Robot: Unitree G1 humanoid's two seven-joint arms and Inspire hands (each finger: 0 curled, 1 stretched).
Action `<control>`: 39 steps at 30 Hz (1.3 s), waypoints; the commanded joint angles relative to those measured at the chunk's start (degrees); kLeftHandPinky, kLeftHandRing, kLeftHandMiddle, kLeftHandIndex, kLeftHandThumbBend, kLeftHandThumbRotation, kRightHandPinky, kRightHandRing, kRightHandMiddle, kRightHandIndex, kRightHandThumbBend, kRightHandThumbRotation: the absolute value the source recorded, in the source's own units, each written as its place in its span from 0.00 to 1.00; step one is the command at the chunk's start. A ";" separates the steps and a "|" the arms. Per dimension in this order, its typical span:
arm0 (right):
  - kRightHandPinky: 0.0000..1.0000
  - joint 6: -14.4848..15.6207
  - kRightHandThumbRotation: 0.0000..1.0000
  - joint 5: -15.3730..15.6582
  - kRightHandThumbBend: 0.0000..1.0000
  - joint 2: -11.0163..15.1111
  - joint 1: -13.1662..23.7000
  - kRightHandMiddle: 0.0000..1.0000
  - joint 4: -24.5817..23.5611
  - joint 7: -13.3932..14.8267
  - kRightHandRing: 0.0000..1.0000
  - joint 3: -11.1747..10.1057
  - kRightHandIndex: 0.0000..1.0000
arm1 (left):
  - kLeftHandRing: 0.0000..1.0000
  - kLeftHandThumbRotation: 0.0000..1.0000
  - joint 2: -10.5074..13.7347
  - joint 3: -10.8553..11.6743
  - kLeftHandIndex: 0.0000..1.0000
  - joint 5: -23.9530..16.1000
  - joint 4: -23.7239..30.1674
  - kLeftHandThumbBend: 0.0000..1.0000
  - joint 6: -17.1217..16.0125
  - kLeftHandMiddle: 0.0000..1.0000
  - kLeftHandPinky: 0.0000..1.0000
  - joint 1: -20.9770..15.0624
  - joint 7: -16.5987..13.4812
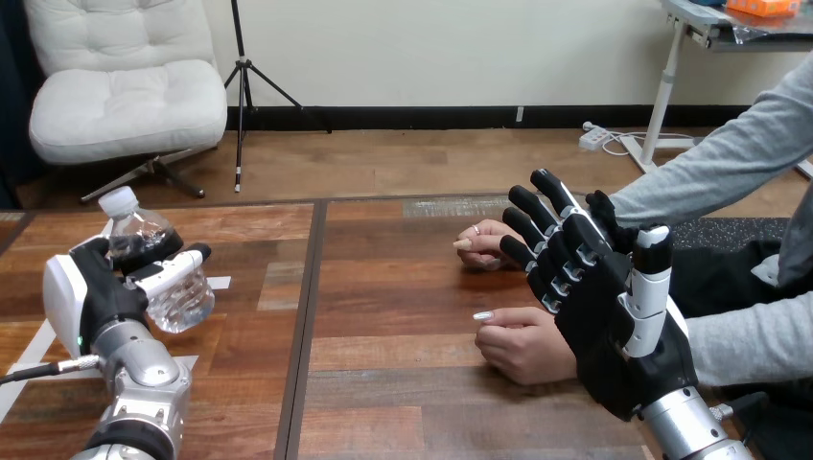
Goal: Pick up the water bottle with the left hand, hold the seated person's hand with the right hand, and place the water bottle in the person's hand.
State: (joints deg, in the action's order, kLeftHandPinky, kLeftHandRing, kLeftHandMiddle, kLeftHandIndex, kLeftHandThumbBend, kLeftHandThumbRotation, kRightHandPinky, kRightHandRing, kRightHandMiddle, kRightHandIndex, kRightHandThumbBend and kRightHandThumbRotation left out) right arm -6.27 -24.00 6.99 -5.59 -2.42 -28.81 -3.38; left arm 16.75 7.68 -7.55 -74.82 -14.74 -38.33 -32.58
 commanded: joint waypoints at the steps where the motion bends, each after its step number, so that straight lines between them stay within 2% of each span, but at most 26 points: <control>1: 1.00 -1.06 1.00 -0.54 1.00 0.09 2.58 0.97 -1.10 -0.08 0.99 -1.08 1.00 | 0.42 0.00 -0.27 -1.16 0.48 -1.10 2.31 0.79 -3.23 0.43 0.36 -2.53 -0.37; 12: 1.00 -1.12 1.00 -0.09 1.00 0.29 3.41 0.98 -0.13 0.06 1.00 -1.24 1.00 | 0.41 0.00 -0.16 -1.95 0.48 -1.86 2.60 0.79 -4.75 0.44 0.37 -2.67 -0.62; 27: 1.00 -1.51 1.00 1.15 1.00 0.53 4.67 0.98 1.60 0.28 1.00 -1.49 1.00 | 0.42 0.00 1.04 -5.21 0.47 -5.84 2.27 0.81 -6.62 0.43 0.39 -3.15 -1.93; 39: 0.99 -4.42 1.00 6.61 1.00 1.54 7.15 0.94 5.18 1.76 0.96 -1.84 0.96 | 0.39 0.00 0.99 -6.38 0.46 -7.11 2.54 0.83 -7.78 0.41 0.35 -4.19 -2.10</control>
State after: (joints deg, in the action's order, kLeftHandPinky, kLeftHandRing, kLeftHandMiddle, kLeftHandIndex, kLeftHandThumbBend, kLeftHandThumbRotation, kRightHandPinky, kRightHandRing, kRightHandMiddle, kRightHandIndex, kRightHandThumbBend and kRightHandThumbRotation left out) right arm -7.96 -18.89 7.34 -3.73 1.37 -27.55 -4.49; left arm 16.76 2.46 -13.52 -74.80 -19.94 -38.34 -33.60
